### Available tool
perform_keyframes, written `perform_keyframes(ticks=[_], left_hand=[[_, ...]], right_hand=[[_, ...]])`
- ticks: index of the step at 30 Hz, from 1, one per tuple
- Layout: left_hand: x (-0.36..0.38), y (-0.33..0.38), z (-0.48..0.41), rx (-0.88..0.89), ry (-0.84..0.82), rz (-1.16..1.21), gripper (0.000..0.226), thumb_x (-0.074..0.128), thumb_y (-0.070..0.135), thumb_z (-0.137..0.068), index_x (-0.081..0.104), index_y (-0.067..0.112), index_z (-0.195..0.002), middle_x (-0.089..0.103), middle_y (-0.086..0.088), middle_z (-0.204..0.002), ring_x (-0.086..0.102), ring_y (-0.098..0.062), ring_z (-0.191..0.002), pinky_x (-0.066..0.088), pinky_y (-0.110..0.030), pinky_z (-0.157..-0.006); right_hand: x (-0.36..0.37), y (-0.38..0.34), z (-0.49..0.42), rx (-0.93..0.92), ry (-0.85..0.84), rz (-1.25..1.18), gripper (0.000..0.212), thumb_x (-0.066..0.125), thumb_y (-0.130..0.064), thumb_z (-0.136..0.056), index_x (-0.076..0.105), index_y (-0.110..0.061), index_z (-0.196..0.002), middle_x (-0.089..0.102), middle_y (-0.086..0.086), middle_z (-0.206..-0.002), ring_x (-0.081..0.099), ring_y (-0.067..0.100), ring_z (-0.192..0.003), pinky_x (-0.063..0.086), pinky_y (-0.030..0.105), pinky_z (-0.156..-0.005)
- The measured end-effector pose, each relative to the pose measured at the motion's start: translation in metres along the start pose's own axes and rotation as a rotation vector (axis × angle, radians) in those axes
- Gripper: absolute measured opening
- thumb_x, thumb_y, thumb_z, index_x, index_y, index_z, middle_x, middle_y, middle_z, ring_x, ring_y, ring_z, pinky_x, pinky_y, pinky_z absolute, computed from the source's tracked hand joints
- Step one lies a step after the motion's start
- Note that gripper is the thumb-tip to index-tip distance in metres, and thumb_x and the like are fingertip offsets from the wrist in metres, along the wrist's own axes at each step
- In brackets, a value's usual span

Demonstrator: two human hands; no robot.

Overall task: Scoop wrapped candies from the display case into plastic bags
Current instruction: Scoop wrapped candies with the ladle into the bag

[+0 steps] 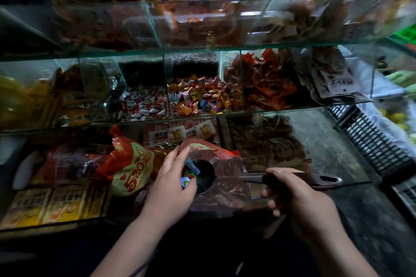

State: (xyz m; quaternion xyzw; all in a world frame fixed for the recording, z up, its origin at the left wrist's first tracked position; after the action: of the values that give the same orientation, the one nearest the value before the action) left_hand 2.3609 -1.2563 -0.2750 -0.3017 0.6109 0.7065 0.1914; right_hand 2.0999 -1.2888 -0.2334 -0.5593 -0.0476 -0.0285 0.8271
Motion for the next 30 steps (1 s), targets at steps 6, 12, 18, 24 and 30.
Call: perform_keyframes(ticks=[6,12,18,24,30], left_hand=[[0.002,0.018,-0.016,0.014,0.09,-0.241,0.067,0.04,0.062,-0.099,0.022,0.036,-0.158,0.002,0.014,-0.166,-0.003,-0.007,-0.151,0.013,-0.041,-0.122],[-0.012,0.046,-0.034,0.129,0.197,-0.207,0.063,0.042,0.06,-0.098,0.036,0.03,-0.153,0.017,0.008,-0.166,0.009,-0.01,-0.151,0.019,-0.043,-0.122],[-0.035,0.071,-0.05,0.254,0.247,0.05,0.077,0.048,0.066,-0.092,0.026,0.033,-0.158,0.029,0.015,-0.16,0.023,0.002,-0.145,0.025,-0.027,-0.117],[-0.044,0.042,-0.042,0.132,0.382,0.138,0.064,0.048,0.06,-0.097,0.029,0.038,-0.154,0.031,0.018,-0.155,0.024,0.014,-0.132,0.023,-0.02,-0.105],[-0.042,0.022,-0.041,0.043,0.322,0.074,0.056,0.059,0.045,-0.098,0.041,0.033,-0.149,0.038,0.016,-0.147,0.034,0.003,-0.128,0.033,-0.027,-0.105]], right_hand=[[-0.01,-0.039,0.025,-0.097,-0.023,-0.092,0.034,0.052,-0.013,-0.097,0.076,-0.015,-0.073,0.062,0.021,-0.058,0.054,0.022,-0.039,0.039,0.023,-0.033],[-0.014,-0.063,0.037,-0.183,-0.018,-0.131,0.029,0.051,-0.01,-0.096,0.074,-0.011,-0.079,0.062,0.023,-0.058,0.053,0.024,-0.037,0.04,0.026,-0.033],[-0.012,-0.076,0.016,-0.166,0.064,-0.27,0.027,0.04,-0.017,-0.102,0.062,-0.006,-0.091,0.058,0.012,-0.049,0.049,0.016,-0.034,0.036,0.018,-0.033],[0.032,-0.094,-0.045,-0.251,-0.026,-0.319,0.018,0.052,-0.031,-0.092,0.062,-0.016,-0.094,0.06,0.004,-0.06,0.053,0.011,-0.047,0.043,0.019,-0.041],[0.115,-0.101,-0.091,-0.957,-0.11,0.736,0.024,0.068,-0.026,-0.096,0.072,-0.016,-0.118,0.073,0.003,-0.108,0.07,0.016,-0.099,0.057,0.032,-0.086]])
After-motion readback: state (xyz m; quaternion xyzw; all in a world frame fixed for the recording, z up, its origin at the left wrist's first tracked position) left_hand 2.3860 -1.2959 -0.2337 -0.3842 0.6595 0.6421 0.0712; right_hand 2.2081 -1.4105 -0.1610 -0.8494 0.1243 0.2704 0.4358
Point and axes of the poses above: each hand's wrist, its own z-axis away from the middle knuckle, its own x-axis out of the palm, y = z × x, the point moved 5 cm from there along -z, towards the middle knuckle
